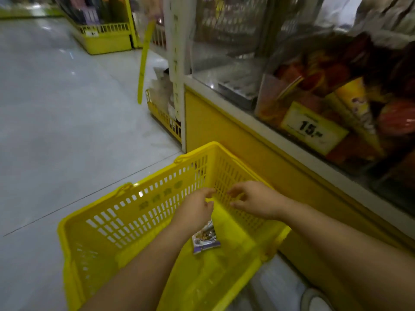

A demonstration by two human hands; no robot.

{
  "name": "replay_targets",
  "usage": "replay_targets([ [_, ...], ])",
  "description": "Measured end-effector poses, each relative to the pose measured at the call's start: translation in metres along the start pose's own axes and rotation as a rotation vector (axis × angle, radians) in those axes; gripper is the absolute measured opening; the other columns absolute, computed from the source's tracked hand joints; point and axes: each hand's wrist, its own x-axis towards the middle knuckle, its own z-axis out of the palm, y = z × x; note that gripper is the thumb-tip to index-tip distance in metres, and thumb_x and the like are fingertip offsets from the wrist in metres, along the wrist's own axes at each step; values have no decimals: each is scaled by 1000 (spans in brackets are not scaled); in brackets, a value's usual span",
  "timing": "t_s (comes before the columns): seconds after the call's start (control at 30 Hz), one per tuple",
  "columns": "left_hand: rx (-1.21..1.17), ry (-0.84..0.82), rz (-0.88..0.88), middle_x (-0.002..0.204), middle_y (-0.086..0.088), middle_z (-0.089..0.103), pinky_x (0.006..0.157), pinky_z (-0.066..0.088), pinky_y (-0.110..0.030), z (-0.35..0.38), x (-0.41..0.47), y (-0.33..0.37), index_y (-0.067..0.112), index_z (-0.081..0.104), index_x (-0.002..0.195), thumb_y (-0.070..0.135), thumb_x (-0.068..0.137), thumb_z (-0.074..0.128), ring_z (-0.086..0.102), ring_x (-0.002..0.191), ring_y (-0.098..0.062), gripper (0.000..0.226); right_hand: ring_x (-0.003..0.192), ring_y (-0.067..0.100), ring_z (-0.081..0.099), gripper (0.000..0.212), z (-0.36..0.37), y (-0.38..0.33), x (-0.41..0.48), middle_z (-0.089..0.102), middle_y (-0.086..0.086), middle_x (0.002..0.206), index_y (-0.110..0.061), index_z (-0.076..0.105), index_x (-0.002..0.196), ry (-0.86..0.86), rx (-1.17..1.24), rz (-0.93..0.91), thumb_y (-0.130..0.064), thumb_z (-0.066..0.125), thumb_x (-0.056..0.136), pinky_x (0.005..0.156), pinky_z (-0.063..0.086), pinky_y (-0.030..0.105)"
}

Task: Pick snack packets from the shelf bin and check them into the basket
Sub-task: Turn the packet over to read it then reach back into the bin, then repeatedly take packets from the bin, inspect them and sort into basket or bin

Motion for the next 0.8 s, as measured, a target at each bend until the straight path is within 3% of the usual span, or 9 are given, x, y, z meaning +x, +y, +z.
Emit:
replay_targets([
  [0.2,-111,312,424,109,5,71,85,50,-30,-76,-54,141,23,68,114,8,92,54,65,96,-13,30,95,11,66,25,-108,-46,-113,71,-3,108,-20,68,112,436,-50,-163,-22,65,87,85,49,24],
  [0.3,-138,354,580,100,9,71,76,49,-22,-102,-82,203,28,69,106,6,92,53,64,89,-7,31,80,1,62,18,-154,-59,-174,71,-12,93,-24,72,103,645,-91,-223,-21,66,86,77,49,21],
  [0.47,-155,407,758,81,22,65,67,49,-19,-117,-115,291,28,70,102,7,92,53,61,73,9,29,74,3,64,10,-223,-58,-261,69,-13,81,-29,71,96,927,-191,-196,-27,64,89,70,56,32],
  [0.53,-123,426,819,84,20,66,74,53,-24,-119,-124,321,26,70,103,9,92,54,63,80,4,27,73,7,64,8,-247,-52,-288,67,-11,77,-27,71,93,1027,-244,-176,-25,65,87,70,54,32],
  [0.6,-72,442,879,93,14,68,86,52,-32,-121,-129,346,25,70,105,10,91,53,64,93,-8,26,74,12,65,7,-267,-46,-310,65,-12,74,-25,72,88,1085,-318,-149,-23,65,86,67,51,31],
  [0.8,94,436,942,117,0,66,95,48,-44,-118,-120,404,20,64,119,11,91,52,59,111,-21,31,92,19,66,17,-315,-18,-341,72,-7,97,-29,72,99,970,-475,83,-26,58,91,77,55,41],
])
